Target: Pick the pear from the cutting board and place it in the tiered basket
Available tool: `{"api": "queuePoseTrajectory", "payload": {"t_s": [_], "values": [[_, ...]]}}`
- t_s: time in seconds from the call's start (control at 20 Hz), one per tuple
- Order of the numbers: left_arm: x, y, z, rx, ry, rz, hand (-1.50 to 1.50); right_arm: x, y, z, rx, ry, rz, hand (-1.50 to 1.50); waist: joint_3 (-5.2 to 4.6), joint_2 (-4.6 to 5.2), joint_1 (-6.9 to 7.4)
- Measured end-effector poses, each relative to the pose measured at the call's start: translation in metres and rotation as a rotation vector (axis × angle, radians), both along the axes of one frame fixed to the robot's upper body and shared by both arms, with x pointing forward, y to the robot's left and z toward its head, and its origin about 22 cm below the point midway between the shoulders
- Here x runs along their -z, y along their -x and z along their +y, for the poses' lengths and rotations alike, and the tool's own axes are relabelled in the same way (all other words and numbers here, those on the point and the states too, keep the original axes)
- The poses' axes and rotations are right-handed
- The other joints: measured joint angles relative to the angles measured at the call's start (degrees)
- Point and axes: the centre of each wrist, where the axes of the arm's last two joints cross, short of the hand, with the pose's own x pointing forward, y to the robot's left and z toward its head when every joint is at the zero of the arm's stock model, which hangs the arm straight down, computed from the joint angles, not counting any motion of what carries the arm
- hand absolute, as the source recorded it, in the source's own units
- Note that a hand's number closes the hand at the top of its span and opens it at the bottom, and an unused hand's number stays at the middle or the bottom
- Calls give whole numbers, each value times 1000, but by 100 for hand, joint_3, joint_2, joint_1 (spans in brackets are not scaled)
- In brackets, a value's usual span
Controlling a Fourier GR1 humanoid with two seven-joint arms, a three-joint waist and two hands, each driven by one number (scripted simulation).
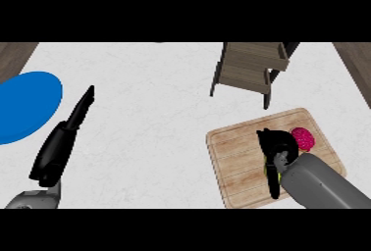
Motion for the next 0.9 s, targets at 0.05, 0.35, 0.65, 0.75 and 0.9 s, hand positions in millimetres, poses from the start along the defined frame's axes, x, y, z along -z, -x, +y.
{"api": "queuePoseTrajectory", "payload": {"t_s": [0.05,0.35,0.65,0.75,0.9], "values": [[1,0,-2,2,1,2,0,1,0,0,-10,2,8,150,-4,-2,-2],[-4,-2,-1,8,2,2,0,6,-6,-5,5,-46,-34,150,-54,-49,3],[-3,-5,-5,0,3,1,0,6,-2,2,-56,-46,-126,150,-66,-52,-10],[-4,-3,-4,-1,3,3,0,-5,-5,-3,-70,-63,-165,150,-40,-33,-11],[-2,0,0,-12,0,4,0,-48,-25,-63,-26,-86,-308,150,-7,-22,-73]]}}
